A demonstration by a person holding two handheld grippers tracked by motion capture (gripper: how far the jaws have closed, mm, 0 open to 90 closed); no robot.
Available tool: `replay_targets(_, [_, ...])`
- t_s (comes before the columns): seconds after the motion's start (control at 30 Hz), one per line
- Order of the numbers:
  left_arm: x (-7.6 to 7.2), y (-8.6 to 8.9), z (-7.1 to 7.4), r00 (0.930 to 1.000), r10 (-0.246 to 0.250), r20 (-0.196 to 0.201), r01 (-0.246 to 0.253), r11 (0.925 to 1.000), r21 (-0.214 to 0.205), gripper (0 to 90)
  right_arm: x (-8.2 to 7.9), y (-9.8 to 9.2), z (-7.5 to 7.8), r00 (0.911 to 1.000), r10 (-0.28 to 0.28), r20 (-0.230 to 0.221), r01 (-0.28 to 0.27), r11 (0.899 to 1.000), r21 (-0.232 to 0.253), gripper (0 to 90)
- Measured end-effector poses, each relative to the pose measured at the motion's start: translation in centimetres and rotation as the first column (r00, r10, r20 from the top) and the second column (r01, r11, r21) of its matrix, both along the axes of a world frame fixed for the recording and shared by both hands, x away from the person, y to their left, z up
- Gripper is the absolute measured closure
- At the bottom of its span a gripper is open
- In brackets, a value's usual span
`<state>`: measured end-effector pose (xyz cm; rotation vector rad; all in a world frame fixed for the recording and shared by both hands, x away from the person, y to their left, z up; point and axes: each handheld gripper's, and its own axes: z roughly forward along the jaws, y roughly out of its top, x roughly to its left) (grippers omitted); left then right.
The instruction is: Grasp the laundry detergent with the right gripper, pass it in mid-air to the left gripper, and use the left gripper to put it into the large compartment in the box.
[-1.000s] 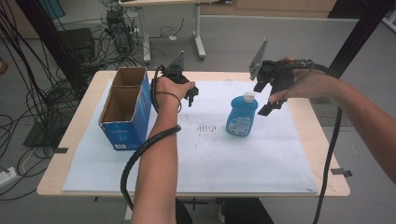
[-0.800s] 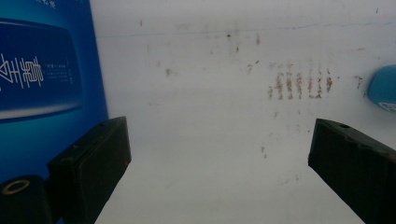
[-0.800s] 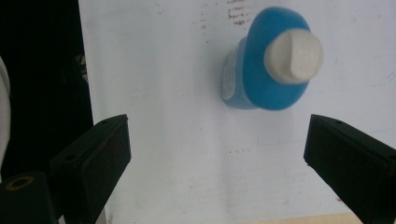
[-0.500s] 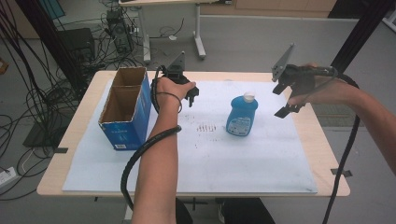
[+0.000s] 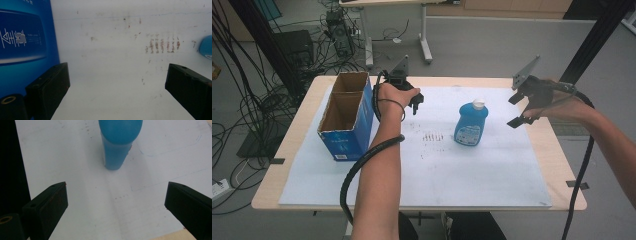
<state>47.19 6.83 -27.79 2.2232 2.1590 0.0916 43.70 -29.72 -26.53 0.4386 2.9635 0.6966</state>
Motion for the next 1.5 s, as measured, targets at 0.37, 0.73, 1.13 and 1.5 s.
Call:
replay_targets(0.37, [0.2, -0.2, -0.3, 0.9999, -0.009, -0.008, 0.009, 1.0000, 0.001, 6.1, 0.5, 0.3, -3.7, 0.9994, -0.034, 0.000, 0.034, 0.997, 0.075, 4.5])
replay_targets(0.73, [0.4, -0.2, -0.9, 0.9998, -0.008, -0.017, 0.009, 1.0000, 0.002, 6.1, 0.8, 1.0, -6.6, 0.9980, -0.064, 0.004, 0.062, 0.984, 0.168, 4.8])
replay_targets(1.13, [0.6, -0.3, -1.1, 0.9997, -0.015, -0.019, 0.015, 0.9999, 0.001, 6.1, 0.9, 2.3, -9.5, 0.9971, -0.076, 0.008, 0.072, 0.966, 0.247, 5.9])
replay_targets(1.5, [0.7, -0.2, -1.4, 0.9995, -0.017, -0.025, 0.017, 0.9999, 0.002, 6.1, 1.0, 2.9, -11.2, 0.9953, -0.088, 0.040, 0.071, 0.945, 0.318, 4.0])
